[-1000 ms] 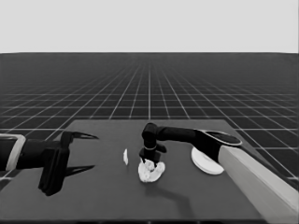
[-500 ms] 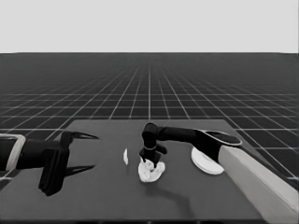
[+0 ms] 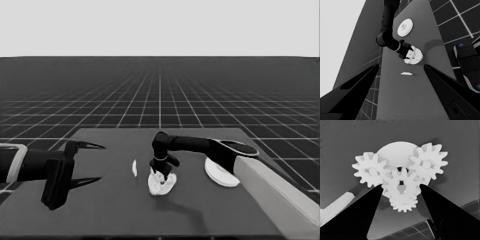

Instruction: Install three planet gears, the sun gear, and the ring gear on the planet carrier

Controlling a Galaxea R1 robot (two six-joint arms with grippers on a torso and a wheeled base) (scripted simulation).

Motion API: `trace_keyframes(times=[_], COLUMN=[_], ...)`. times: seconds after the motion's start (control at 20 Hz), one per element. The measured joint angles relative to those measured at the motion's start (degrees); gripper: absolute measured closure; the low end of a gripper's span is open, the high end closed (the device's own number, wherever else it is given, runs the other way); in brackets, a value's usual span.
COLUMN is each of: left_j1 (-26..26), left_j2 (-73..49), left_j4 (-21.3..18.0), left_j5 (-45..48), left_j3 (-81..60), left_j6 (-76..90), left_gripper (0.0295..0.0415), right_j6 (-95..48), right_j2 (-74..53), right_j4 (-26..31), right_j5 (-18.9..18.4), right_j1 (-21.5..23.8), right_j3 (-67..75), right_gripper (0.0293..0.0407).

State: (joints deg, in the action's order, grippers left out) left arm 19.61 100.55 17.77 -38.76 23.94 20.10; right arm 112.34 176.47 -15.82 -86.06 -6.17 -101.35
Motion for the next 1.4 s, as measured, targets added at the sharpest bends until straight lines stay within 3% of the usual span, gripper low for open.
trace_keyframes(times=[1.4], left_j1=[0.00], left_j2=[0.00], left_j4=[0.00], left_j5=[0.00], left_j3=[0.00], left_j6=[0.00], left_gripper=[0.0326], right_j6=[16.80], right_j2=[0.00], right_j4=[0.00], right_j5=[0.00], right_j1=[0.00], right_j3=[0.00], right_gripper=[0.0391])
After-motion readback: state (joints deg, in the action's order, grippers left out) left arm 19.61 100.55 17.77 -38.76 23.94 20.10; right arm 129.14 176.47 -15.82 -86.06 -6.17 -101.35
